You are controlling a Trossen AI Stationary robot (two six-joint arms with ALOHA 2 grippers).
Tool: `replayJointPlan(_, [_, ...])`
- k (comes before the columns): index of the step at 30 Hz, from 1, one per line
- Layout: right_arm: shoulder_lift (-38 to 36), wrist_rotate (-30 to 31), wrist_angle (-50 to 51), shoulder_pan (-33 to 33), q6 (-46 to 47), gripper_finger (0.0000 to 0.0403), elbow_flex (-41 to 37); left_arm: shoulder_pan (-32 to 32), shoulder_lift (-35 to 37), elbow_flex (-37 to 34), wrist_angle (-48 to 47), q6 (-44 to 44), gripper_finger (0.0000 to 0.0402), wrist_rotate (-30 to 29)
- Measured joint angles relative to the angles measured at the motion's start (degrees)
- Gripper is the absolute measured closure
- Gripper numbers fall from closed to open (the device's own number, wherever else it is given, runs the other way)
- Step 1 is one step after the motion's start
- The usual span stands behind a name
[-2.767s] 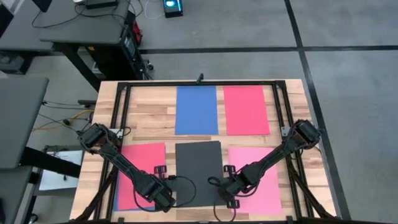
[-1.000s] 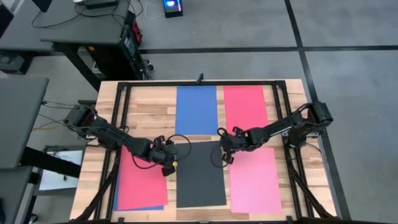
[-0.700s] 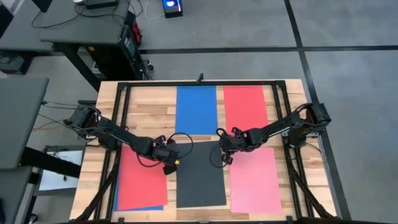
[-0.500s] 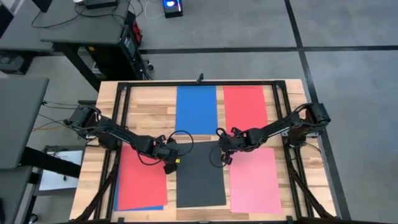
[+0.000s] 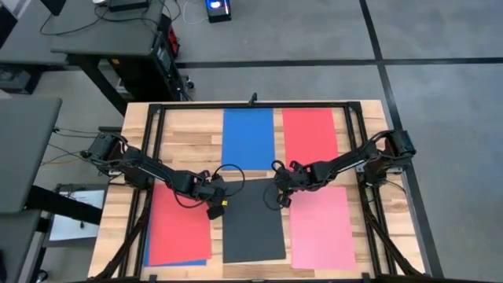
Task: Organize paper
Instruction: Stack the black paper on top of the black paper
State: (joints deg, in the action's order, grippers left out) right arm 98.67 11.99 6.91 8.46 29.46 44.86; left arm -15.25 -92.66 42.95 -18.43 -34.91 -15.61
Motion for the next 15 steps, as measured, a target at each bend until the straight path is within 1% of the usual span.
replayJointPlan(15, [0.1,-0.2,-2.0,-0.4,-0.4,0.0403,-0.1,1.4,-0.1,-0.1,1.5,1.9,0.0402,-0.7])
